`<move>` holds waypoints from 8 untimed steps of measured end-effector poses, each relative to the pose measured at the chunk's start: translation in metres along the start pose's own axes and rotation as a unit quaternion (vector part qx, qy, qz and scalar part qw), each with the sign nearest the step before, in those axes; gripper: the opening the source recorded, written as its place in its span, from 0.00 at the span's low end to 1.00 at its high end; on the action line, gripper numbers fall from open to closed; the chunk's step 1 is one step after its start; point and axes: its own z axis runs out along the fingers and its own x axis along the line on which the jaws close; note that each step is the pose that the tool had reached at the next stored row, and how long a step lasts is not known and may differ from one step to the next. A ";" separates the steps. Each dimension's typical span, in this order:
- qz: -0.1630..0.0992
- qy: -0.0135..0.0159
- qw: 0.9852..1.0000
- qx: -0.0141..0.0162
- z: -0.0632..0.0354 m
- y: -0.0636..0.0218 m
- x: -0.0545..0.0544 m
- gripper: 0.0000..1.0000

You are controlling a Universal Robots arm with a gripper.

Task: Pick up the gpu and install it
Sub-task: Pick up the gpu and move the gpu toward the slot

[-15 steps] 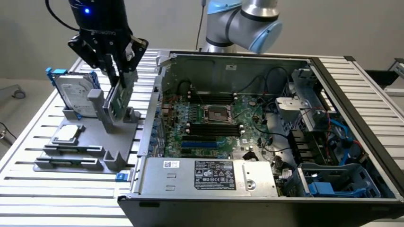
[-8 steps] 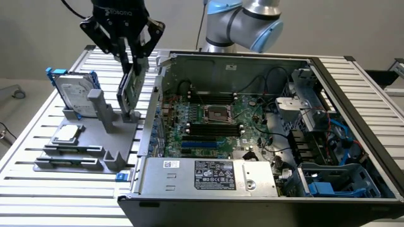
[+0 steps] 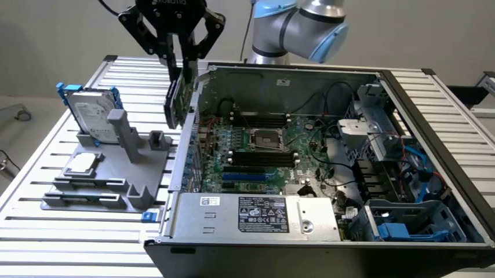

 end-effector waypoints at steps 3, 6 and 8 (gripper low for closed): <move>0.000 0.000 1.000 0.000 -0.0002 0.0006 -0.013 0.27; 0.000 0.000 1.000 0.000 0.0000 0.0013 -0.027 0.27; 0.000 0.000 1.000 0.000 0.0007 0.0018 -0.036 0.27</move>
